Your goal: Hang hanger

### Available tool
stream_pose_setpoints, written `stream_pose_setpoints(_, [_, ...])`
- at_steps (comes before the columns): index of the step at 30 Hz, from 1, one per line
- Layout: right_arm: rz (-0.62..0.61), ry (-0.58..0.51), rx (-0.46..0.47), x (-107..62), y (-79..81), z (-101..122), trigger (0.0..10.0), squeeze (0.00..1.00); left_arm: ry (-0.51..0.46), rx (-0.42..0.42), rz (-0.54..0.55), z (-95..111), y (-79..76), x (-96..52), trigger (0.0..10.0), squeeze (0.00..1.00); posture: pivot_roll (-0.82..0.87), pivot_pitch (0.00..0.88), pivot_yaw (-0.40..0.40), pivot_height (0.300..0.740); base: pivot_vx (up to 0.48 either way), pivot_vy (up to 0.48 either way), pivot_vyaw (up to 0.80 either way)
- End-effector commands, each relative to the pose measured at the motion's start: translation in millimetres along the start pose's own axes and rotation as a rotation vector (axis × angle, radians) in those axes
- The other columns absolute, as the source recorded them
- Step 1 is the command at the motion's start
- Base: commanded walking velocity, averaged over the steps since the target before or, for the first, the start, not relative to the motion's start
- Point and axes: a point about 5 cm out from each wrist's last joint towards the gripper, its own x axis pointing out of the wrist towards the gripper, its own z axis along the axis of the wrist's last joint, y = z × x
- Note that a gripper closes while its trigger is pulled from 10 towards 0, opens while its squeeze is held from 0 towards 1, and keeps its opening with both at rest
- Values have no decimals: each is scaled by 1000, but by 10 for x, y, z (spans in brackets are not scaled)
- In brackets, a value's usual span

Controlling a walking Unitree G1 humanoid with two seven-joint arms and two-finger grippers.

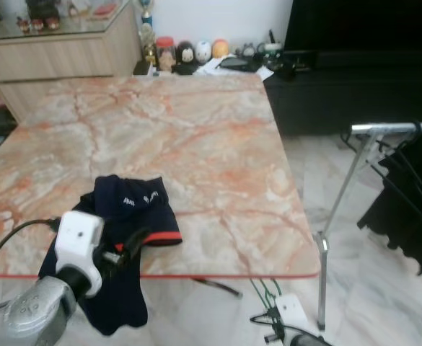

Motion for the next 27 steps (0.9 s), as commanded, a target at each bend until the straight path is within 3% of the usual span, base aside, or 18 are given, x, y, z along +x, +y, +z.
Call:
stream_pose_setpoints(1, [3, 0, -4, 1, 7, 2, 10000, 0, -78, -54, 104, 35, 58, -100, 10000, 0, 82, 17, 15, 740, 0, 0, 0])
stream_pose_setpoints(2, [3, 0, -4, 1, 7, 2, 10000, 0, -78, -54, 104, 35, 58, -100, 10000, 0, 82, 17, 15, 740, 0, 0, 0])
stream_pose_setpoints(4, [3, 1, -12, 0, -6, 6, 10000, 0, -152, -104, 298, 4, 165, -169, 10000, 0, 89, 10, 6, 740, 0, 0, 0])
stream_pose_setpoints(6, [3, 0, -18, -1, -13, 8, 10000, 0, -187, -81, 467, -28, 248, -189, 10000, 0, 86, 7, 6, 740, 0, 0, 0])
stream_pose_setpoints(8, [2, -1, -15, -1, -15, 7, 10000, 0, -205, -76, 545, -65, 274, -180, 10000, 0, 78, 3, 5, 740, 0, 0, 0])
stream_pose_setpoints(15, [-18, 0, 41, -4, -21, -17, 10000, 0, -226, -35, 543, -54, 212, -65, 10000, 0, 65, 0, 10, 740, 0, 0, 0])
stream_pose_setpoints(17, [-34, 6, 81, -6, -23, -36, 10000, 0, -230, -30, 552, -59, 231, -52, 10000, 0, 64, 0, 11, 740, 0, -352, 0])
stream_pose_setpoints(27, [-44, 11, 86, -9, -30, -56, 10000, 0, -258, -11, 570, -55, 230, -9, 10000, 0, 59, 0, 14, 740, 0, -356, 0])
